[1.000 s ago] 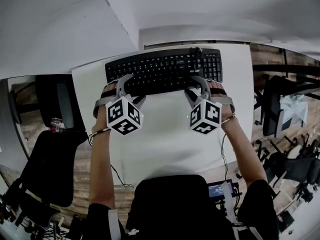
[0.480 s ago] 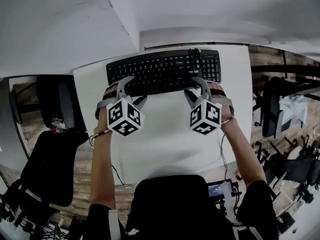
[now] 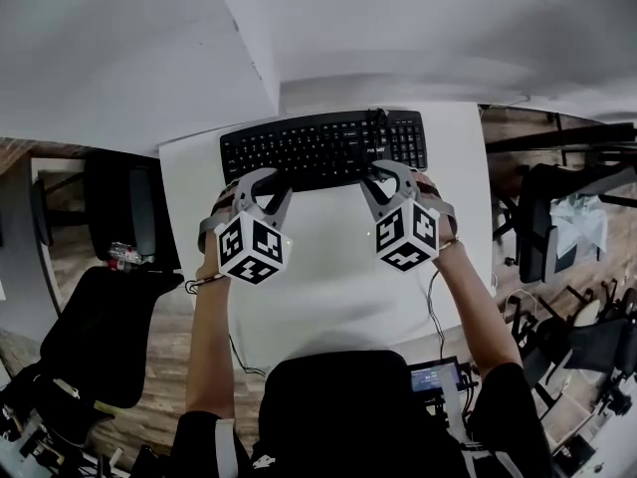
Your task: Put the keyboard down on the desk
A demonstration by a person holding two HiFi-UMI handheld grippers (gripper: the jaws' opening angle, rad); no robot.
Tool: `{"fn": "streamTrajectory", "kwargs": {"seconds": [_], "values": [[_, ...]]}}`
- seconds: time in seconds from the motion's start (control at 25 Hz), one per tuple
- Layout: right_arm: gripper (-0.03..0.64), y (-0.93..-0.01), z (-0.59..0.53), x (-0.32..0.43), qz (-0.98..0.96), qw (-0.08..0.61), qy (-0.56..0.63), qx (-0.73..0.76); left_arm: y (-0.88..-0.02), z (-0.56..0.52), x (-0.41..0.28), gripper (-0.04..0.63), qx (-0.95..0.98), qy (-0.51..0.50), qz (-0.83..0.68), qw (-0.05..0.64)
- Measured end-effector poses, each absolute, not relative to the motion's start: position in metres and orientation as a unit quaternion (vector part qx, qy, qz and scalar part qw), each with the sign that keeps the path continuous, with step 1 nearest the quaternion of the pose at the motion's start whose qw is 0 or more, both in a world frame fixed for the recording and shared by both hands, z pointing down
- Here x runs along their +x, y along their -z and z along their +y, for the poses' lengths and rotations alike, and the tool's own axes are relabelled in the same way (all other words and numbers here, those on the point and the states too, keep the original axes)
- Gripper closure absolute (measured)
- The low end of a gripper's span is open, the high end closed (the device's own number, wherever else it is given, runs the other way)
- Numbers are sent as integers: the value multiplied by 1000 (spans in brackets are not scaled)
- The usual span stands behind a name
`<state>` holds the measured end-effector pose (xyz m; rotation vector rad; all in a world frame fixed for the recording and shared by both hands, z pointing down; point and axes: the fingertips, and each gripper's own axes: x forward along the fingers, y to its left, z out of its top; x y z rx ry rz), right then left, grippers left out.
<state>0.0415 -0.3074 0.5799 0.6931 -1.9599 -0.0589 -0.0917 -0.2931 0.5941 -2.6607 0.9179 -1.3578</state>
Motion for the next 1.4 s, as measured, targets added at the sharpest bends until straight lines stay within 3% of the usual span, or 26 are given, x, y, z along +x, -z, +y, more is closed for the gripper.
{"fn": "streamTrajectory", "kwargs": {"seconds": [0.4, 1.16, 1.4], "values": [[556, -506, -293, 31, -836, 433, 41, 333, -535, -262, -95, 562, -838, 389, 384, 4], [575, -368, -248, 16, -899, 225, -19, 376, -406, -206, -78, 581, -817, 247, 520, -32], [575, -334, -235, 23, -909, 176, -9, 378, -363, -194, -60, 582, -815, 220, 536, -2]]}}
